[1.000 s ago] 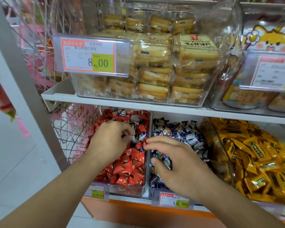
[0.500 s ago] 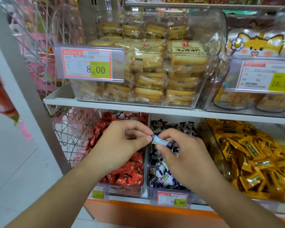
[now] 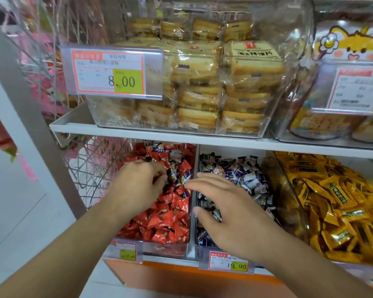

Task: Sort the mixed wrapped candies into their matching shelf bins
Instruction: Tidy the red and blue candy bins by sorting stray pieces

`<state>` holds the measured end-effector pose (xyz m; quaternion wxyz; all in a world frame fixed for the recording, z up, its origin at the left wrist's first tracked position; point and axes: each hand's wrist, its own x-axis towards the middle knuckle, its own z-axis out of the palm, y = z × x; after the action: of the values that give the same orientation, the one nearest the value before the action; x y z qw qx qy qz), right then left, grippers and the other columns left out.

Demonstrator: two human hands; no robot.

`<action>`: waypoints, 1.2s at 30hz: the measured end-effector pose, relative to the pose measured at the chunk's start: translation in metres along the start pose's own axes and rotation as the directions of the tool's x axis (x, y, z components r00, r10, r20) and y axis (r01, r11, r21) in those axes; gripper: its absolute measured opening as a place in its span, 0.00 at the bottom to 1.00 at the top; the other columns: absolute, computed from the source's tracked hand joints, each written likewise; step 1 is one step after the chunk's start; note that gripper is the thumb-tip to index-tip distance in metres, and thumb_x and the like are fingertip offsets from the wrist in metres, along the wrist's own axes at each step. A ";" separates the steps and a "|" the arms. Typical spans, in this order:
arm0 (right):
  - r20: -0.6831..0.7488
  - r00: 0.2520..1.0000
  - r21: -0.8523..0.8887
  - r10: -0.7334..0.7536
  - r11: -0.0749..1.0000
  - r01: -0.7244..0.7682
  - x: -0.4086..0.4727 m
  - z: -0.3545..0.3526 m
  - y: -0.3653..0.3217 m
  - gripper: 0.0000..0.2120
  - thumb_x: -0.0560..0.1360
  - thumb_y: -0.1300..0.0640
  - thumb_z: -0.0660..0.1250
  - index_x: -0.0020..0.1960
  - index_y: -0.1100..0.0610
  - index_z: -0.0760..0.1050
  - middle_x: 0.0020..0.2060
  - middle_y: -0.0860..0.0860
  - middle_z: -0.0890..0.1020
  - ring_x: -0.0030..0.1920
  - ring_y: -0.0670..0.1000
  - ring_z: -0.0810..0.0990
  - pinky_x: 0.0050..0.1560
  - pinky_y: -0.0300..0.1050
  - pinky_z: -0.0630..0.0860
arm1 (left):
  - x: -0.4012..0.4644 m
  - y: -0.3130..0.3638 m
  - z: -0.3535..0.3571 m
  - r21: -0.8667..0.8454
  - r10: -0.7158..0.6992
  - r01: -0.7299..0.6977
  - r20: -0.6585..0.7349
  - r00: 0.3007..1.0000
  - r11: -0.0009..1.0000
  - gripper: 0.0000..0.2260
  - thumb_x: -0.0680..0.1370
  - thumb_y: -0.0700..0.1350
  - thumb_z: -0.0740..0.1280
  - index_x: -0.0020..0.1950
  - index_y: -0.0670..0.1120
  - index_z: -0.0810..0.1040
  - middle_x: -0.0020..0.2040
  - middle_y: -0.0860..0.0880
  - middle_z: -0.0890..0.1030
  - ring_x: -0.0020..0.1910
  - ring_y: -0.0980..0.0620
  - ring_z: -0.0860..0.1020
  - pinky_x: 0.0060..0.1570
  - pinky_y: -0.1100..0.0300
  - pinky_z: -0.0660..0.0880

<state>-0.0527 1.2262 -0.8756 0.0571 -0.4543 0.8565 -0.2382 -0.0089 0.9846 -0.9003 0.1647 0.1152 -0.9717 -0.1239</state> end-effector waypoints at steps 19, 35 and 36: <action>-0.028 0.999 0.011 0.043 0.999 -0.043 -0.003 0.004 -0.003 0.20 0.85 0.47 0.61 0.76 0.39 0.67 0.73 0.29 0.65 0.74 0.31 0.58 0.67 0.22 0.47 | 0.018 0.006 0.020 0.049 0.049 -0.055 0.115 0.992 0.997 0.14 0.81 0.50 0.69 0.66 0.62 0.79 0.66 0.56 0.75 0.66 0.49 0.68 0.68 0.50 0.66; -0.049 0.996 0.066 0.073 0.995 -0.070 -0.003 0.002 -0.005 0.22 0.84 0.47 0.63 0.76 0.38 0.64 0.73 0.30 0.66 0.74 0.33 0.60 0.70 0.30 0.54 | 0.000 0.013 -0.012 -0.416 -0.093 0.083 -0.003 0.996 0.905 0.06 0.75 0.54 0.76 0.50 0.59 0.82 0.48 0.60 0.82 0.50 0.61 0.79 0.52 0.60 0.75; -0.061 0.994 0.088 0.093 0.992 -0.087 -0.003 0.001 -0.005 0.23 0.84 0.47 0.63 0.77 0.37 0.63 0.72 0.30 0.66 0.73 0.34 0.61 0.68 0.31 0.56 | -0.003 0.016 -0.017 -0.490 -0.110 0.105 0.019 0.994 0.866 0.07 0.73 0.55 0.77 0.49 0.60 0.83 0.47 0.59 0.83 0.49 0.61 0.80 0.52 0.61 0.76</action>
<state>-0.0467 1.2261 -0.8747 0.0593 -0.4044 0.8666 -0.2864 -0.0031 0.9969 -0.8810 0.1859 0.1244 -0.8999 -0.3744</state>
